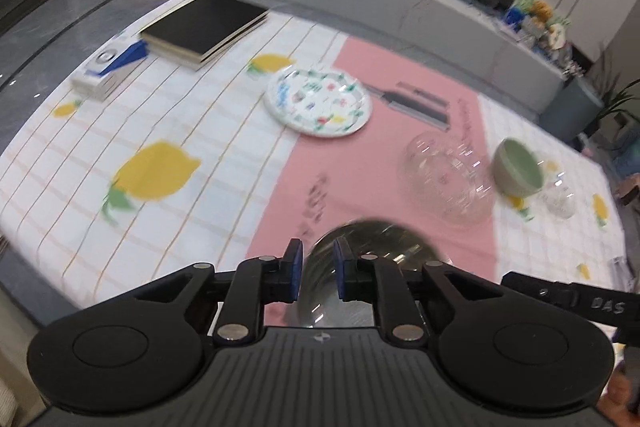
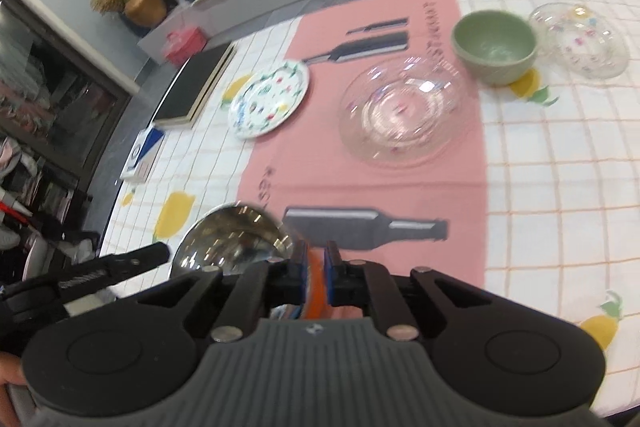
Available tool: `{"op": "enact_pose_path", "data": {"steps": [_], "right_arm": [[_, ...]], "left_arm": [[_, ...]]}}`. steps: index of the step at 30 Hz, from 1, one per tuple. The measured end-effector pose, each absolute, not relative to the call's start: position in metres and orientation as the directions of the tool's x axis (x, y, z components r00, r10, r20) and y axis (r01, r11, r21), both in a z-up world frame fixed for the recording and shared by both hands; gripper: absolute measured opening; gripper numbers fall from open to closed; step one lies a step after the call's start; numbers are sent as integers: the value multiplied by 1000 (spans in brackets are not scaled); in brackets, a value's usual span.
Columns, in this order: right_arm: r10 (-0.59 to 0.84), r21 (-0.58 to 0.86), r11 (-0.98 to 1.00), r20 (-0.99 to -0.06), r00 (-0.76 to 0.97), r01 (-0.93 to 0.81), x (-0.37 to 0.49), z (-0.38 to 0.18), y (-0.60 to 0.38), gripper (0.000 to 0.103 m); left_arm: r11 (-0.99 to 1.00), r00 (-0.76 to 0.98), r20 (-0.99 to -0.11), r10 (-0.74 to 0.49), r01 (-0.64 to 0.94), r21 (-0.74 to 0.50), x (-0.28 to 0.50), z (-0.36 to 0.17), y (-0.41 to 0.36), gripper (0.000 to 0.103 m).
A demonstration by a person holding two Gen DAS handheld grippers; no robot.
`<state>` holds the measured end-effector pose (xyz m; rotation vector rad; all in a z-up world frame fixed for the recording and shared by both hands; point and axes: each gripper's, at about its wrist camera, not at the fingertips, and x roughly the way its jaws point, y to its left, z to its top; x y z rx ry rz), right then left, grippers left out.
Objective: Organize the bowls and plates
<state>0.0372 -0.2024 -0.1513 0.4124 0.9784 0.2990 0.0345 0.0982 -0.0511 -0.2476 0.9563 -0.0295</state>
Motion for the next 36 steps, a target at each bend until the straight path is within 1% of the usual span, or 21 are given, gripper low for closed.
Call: {"op": "enact_pose_path", "data": {"steps": [3,4,10,13,16,18,21,24,26,27,28,33,36], "right_arm": [[376,435,900,-743,554,-28,44,-150,-219,15],[357,423,906,-746,562,-14,47,-149,-225,19],[269,373,927,-750,604,50,65,-146,-266,23],[244,362,929,-747,618,71,77,-146,-287,29],[225,358,929,-743,630,91,92,-145,-304,30],[218,362,926,-739,638,103,102,-146,-317,31],[208,373,919,-737,643,130,120,-147,-333,32],[197,383,910,-737,646,160,138,-147,-349,36],[192,392,902,-738,646,180,150,-149,-358,42],[191,397,898,-739,646,188,155,-150,-361,42],[191,404,894,-737,648,196,160,-151,-365,42],[191,432,868,-744,640,243,186,-163,-383,43],[187,433,861,-756,627,265,198,-174,-388,42]], "left_arm": [[968,591,-785,-184,-31,-251,46,-40,82,18],[967,594,-779,-199,-11,-255,50,-37,75,18],[959,587,-761,-276,111,-262,77,-22,17,18],[956,577,-763,-292,162,-244,95,-19,-15,22],[951,560,-769,-309,203,-234,116,-18,-44,24],[943,548,-768,-332,221,-250,129,-18,-59,27],[936,525,-775,-351,227,-270,151,-22,-79,28],[939,521,-782,-342,226,-260,174,-28,-99,28],[941,523,-784,-335,227,-251,187,-34,-111,30],[939,521,-782,-341,231,-255,195,-38,-116,35],[937,518,-782,-347,234,-261,202,-42,-121,36],[938,519,-781,-348,204,-282,230,-69,-135,37],[940,484,-806,-340,179,-289,245,-88,-141,38]]}}
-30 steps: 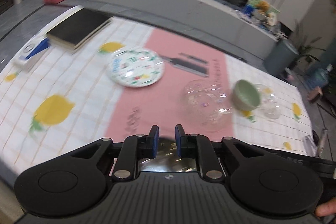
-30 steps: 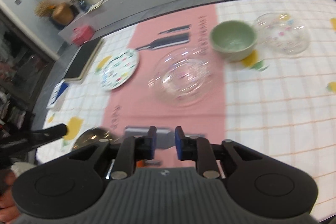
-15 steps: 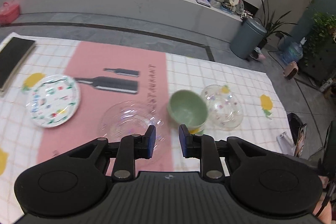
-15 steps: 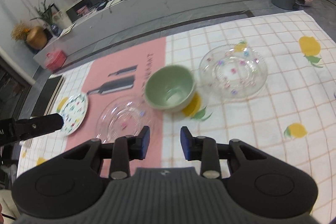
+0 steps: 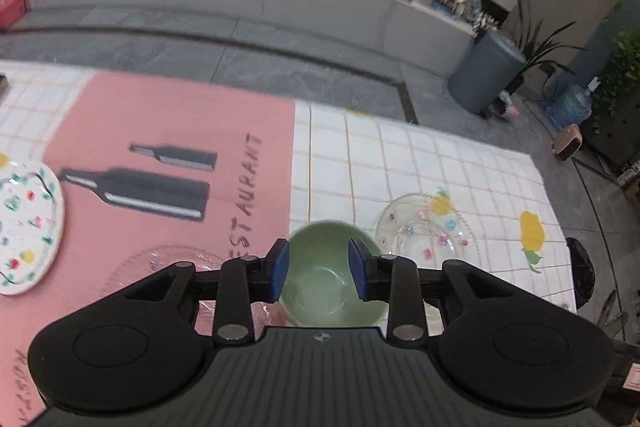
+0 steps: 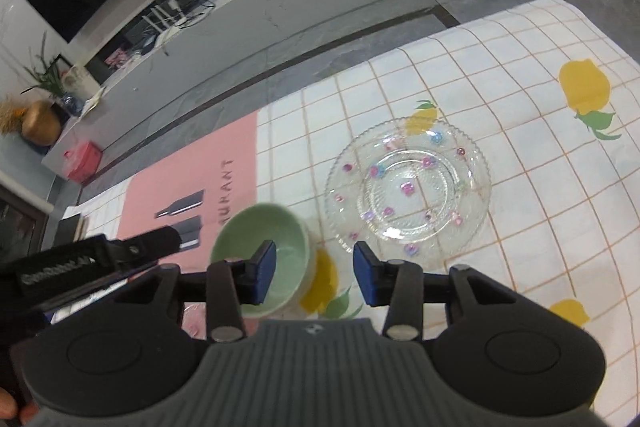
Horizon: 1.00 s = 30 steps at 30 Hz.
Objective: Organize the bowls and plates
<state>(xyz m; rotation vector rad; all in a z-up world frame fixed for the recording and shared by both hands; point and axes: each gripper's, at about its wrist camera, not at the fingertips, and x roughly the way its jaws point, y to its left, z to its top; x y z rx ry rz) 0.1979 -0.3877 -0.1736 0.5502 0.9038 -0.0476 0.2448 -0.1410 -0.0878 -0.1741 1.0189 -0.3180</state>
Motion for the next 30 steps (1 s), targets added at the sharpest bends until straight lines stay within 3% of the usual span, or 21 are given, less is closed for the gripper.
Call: {"op": "enact_pose_path", "data": {"steps": [7,15,24,30], "right_arm": [[239,463,846,-774,586,266,217,-200,-379,41],[261,463,845,-793,551,266,231,-217,-363,29],[232,433,855,-811,537,284,234,-224,-363,11],[226,432,856,-807,545,285,227,-221,-362,10]], "left_arm": [[961,440,-855,-275,142,-236,260,-123,-142,38],[961,401,-873,-277,130,-246,267,-140,-142,37],[967,377,-891,-254,102,-232,270,-151,-145,8],[968,369,-895,-251,108,-227,265,-148,-144,7]]}}
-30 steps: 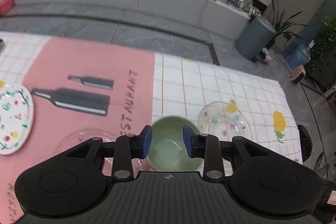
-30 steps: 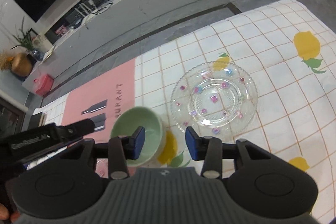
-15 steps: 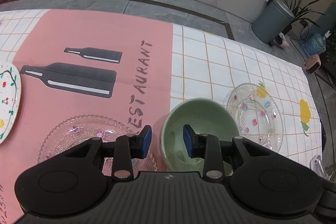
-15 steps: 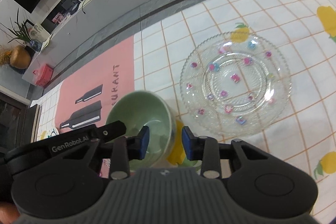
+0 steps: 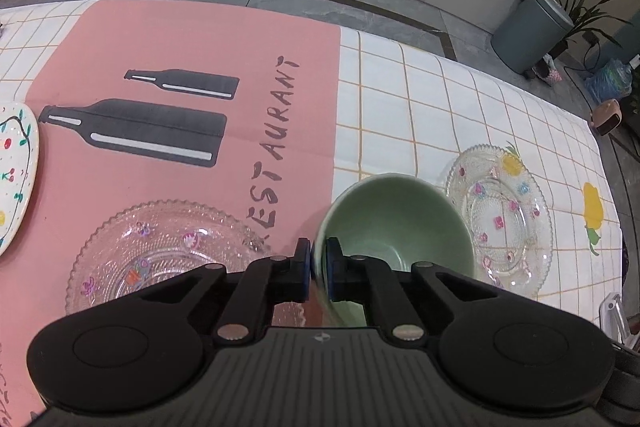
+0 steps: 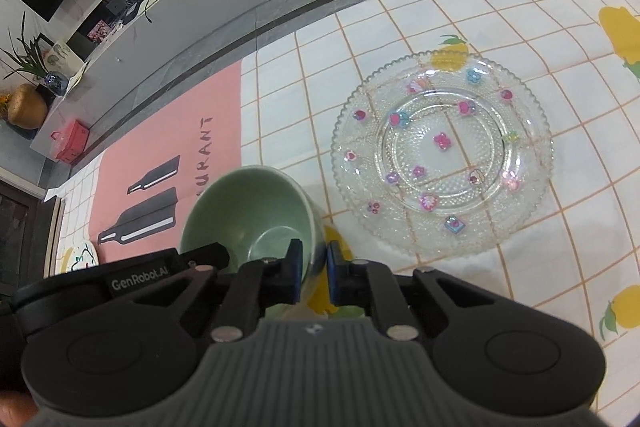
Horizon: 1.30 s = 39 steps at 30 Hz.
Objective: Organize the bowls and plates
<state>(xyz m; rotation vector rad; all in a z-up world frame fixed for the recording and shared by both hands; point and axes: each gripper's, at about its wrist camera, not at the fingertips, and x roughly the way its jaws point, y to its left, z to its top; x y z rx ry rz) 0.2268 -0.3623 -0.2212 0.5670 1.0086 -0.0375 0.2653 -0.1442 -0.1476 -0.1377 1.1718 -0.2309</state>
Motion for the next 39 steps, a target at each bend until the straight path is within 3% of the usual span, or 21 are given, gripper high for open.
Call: {"op": "enact_pose_path", "data": {"steps": [16,39], "right_arm": [[297,542,809,-713,635,229,130,-170,-357,10],[410,527,850,-659,631,-2,15,-108,-262,10]], "left_arm": [[972,447,-864,-232,86,-217,179,-78,-127,7],[965,546,-816,-190,-51,-258,44,-15,-23,8]]}}
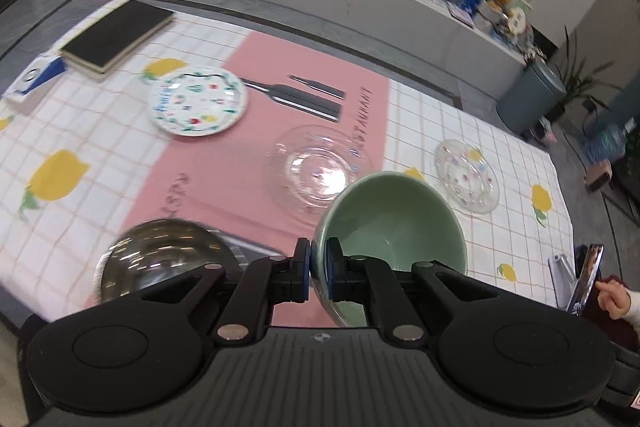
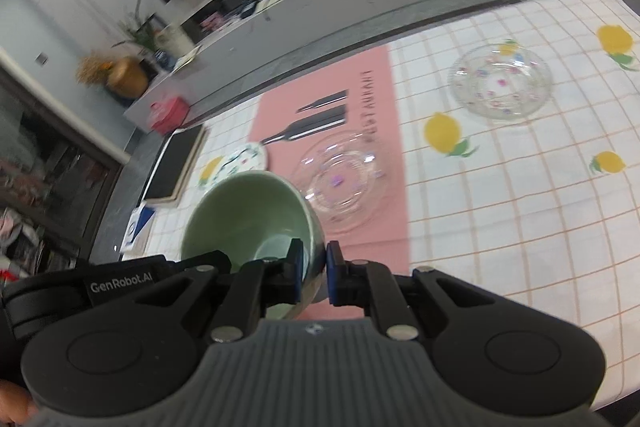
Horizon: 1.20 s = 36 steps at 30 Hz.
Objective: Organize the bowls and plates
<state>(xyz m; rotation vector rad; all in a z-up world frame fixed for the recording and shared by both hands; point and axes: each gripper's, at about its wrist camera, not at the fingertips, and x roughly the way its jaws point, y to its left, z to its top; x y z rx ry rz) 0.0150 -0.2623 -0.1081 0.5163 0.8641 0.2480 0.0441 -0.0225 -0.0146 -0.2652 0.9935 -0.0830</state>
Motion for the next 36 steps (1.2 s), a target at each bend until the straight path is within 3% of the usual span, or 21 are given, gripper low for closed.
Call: {"op": "enact_pose_path", "data": {"steps": [7,18,36], "right_arm": [[457,504,859,-671,584,-91,13,-103,-213,10],[482,483,867,-745,462,-125,21,-138,-154,9],[441,432,894,-798,410,-121,32,-167,-141,6]], "left_arm": [[944,553,-816,-168,-148,-295,26,-14,32,8],[918,486,-860,-155,-252,-307,12,-50,90,9],[980,460,-886,-56,-144,-137,20,-70,71,9]]}}
